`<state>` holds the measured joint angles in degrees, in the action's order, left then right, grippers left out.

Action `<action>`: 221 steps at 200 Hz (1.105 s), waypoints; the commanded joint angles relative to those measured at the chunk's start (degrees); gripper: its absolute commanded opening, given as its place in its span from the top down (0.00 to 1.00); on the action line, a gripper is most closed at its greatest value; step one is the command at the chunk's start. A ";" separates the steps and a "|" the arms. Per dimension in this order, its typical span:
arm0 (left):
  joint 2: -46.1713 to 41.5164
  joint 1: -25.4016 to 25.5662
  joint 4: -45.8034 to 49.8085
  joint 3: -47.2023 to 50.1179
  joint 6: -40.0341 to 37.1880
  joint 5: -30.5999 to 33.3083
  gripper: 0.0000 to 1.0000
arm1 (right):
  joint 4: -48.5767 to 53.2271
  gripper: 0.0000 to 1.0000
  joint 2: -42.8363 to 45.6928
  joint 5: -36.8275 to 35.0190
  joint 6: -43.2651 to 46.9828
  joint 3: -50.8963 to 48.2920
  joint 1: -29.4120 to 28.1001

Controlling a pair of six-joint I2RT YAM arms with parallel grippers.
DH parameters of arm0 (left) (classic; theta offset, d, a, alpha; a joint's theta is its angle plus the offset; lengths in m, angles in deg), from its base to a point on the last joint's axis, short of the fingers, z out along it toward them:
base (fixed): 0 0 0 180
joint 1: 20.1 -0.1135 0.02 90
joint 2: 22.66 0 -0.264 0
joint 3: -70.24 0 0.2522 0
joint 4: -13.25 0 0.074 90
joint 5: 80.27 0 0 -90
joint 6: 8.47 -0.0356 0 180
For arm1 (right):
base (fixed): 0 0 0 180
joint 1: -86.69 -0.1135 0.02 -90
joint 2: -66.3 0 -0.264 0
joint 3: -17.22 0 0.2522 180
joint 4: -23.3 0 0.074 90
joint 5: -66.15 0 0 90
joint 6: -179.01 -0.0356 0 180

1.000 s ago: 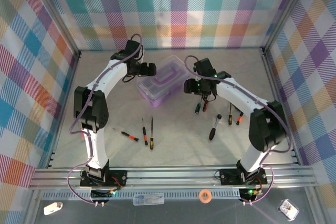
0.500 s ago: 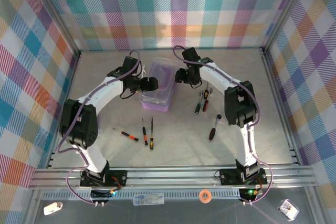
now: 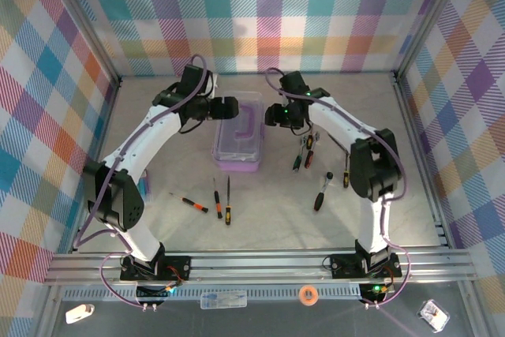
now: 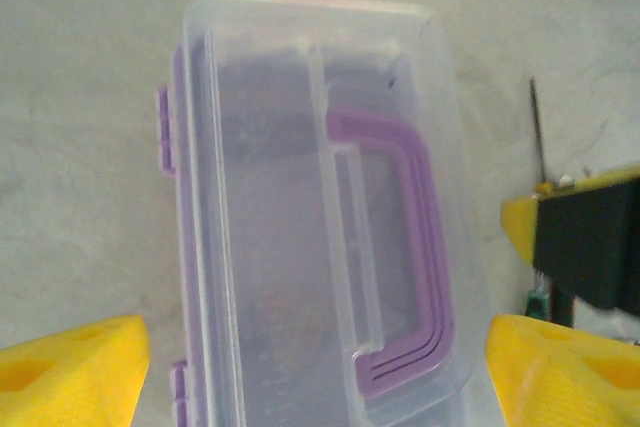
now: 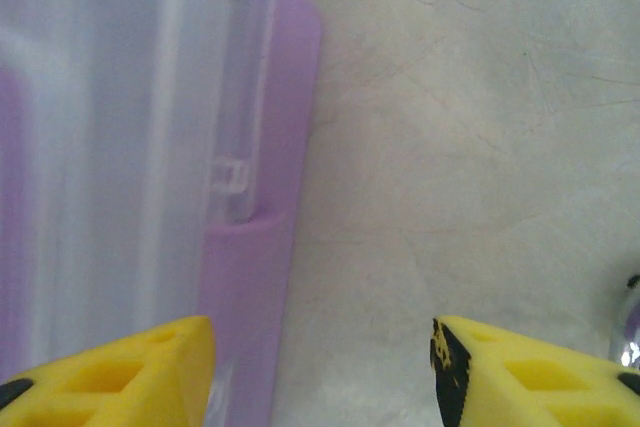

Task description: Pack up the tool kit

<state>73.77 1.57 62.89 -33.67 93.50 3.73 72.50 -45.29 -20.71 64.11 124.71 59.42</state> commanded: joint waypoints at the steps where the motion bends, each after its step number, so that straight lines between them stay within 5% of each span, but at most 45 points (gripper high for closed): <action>1: 1.96 0.12 1.54 -1.17 0.48 2.18 0.12 | -7.43 0.37 10.78 3.92 -0.90 -10.11 -0.15; 41: 10.17 0.20 13.30 -13.06 2.27 -0.45 0.11 | -22.83 0.19 27.34 7.98 -2.30 -32.18 -0.16; 71: 16.16 1.80 21.12 -19.23 -0.16 2.75 0.00 | -14.82 0.23 26.61 11.71 1.33 -31.95 0.50; 105: 19.84 3.44 25.53 -22.52 -2.16 7.57 0.00 | -24.17 0.22 30.64 15.76 -1.19 -39.05 1.33; 156: 24.85 3.55 30.69 -26.28 -5.01 4.83 0.05 | -22.92 0.21 26.88 16.84 -0.44 -37.64 1.50; 221: 23.38 3.22 27.14 -18.93 -4.41 5.28 0.26 | -35.61 0.16 19.95 32.49 -7.35 -35.84 5.31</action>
<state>97.59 5.00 88.53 -56.31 89.85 8.71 45.49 -22.67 3.05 60.52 86.25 63.57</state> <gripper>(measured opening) 0.787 0.801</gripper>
